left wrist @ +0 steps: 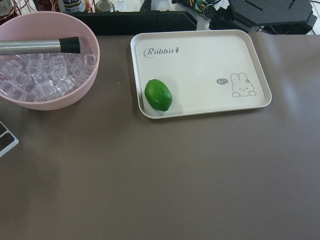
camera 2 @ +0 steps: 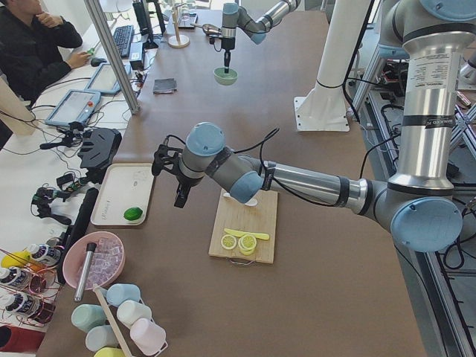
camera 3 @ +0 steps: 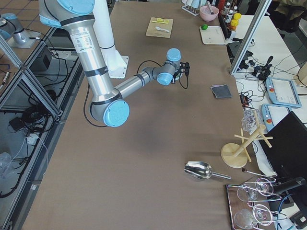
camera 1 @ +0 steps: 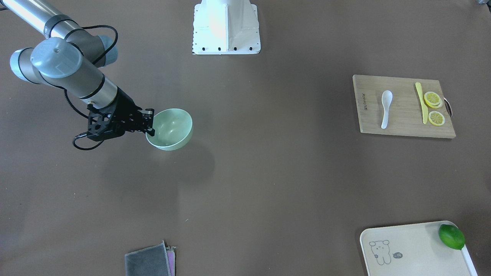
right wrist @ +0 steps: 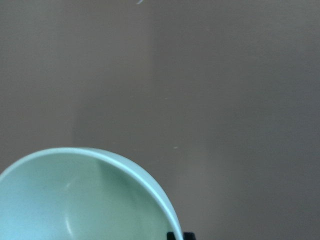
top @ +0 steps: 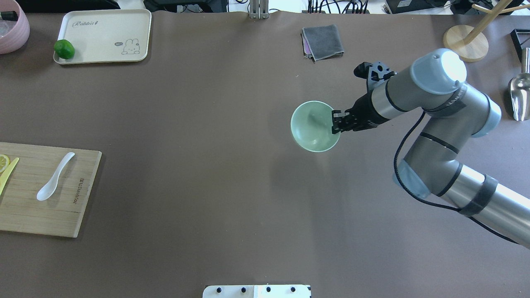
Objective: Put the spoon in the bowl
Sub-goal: 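Drag the green bowl with the right gripper toward the table center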
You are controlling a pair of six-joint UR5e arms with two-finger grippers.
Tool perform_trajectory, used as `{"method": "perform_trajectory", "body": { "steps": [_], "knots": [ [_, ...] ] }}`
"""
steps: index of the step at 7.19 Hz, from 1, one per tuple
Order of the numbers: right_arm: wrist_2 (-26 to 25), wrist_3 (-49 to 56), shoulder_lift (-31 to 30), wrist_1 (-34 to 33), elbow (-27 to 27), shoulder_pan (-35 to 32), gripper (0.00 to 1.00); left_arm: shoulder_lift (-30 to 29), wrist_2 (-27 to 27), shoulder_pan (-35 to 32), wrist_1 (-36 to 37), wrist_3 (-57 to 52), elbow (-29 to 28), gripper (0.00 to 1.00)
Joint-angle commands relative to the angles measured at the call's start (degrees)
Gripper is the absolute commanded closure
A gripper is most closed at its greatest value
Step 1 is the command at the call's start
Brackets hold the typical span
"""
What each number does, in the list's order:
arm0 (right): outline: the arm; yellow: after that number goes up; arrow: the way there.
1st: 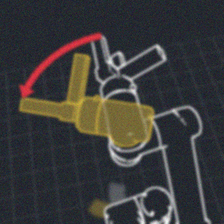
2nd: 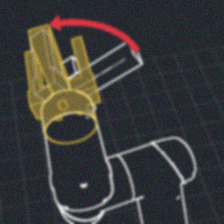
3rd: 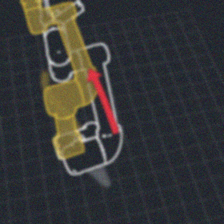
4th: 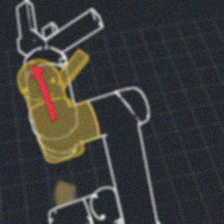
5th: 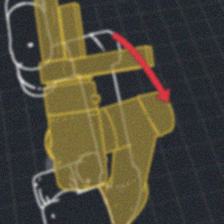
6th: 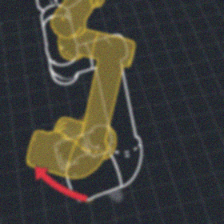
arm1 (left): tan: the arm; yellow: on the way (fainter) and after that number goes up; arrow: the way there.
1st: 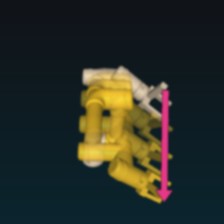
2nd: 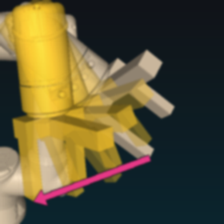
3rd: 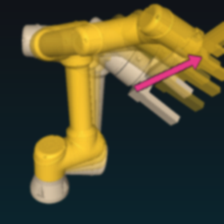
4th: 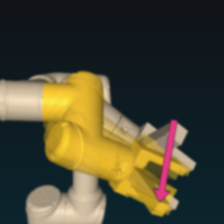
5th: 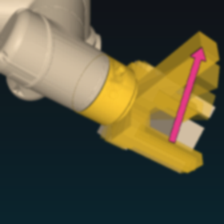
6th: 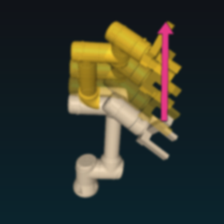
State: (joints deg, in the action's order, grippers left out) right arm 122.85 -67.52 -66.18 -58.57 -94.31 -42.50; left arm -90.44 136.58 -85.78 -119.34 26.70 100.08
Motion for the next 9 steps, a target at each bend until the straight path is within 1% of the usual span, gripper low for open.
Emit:
{"method": "perform_trajectory", "body": {
  "steps": [1, 2, 4, 5, 6, 7, 8, 9],
  "knots": [
    [-5.1, -0.1, 7.4, -0.2, 5.9, 4.6, 1.0, 0.0, 0.0, 0.0, 0.1, -0.2, -0.4, 0.02],
    [-5.8, 0.1, 9.4, 0.2, 8.9, 5.2, 1.0, -0.1, -0.1, 0.0, 0.2, -0.2, -0.5, 0.02],
    [-6.7, 0.0, 12.6, 0.2, 11.8, 5.8, 1.0, -0.1, -0.1, 0.2, 0.2, -0.2, -0.5, 0.02],
    [-6.7, 0.0, 13.8, 0.0, 12.7, 6.5, 1.0, -0.1, -0.1, 0.3, 0.1, -0.2, -0.5, 0.02],
    [-8.0, 0.0, 13.8, 0.0, 12.7, 7.3, 1.0, -0.2, -0.1, 0.3, 0.1, -0.2, -0.5, 0.02],
    [-8.2, 0.0, 14.1, 0.0, 12.7, 7.5, 1.0, -0.3, -0.1, 0.3, 0.2, -0.2, -0.6, 0.02],
    [-8.2, 0.0, 14.1, -0.1, 12.7, 7.5, 0.63, -0.3, -0.1, 0.3, 0.1, -0.2, -0.7, 0.02],
    [-8.3, -0.1, 15.0, -1.3, 13.0, 8.0, 0.06, -0.3, 0.0, 0.3, 0.1, -0.2, -0.7, 0.02]
  ]
}}
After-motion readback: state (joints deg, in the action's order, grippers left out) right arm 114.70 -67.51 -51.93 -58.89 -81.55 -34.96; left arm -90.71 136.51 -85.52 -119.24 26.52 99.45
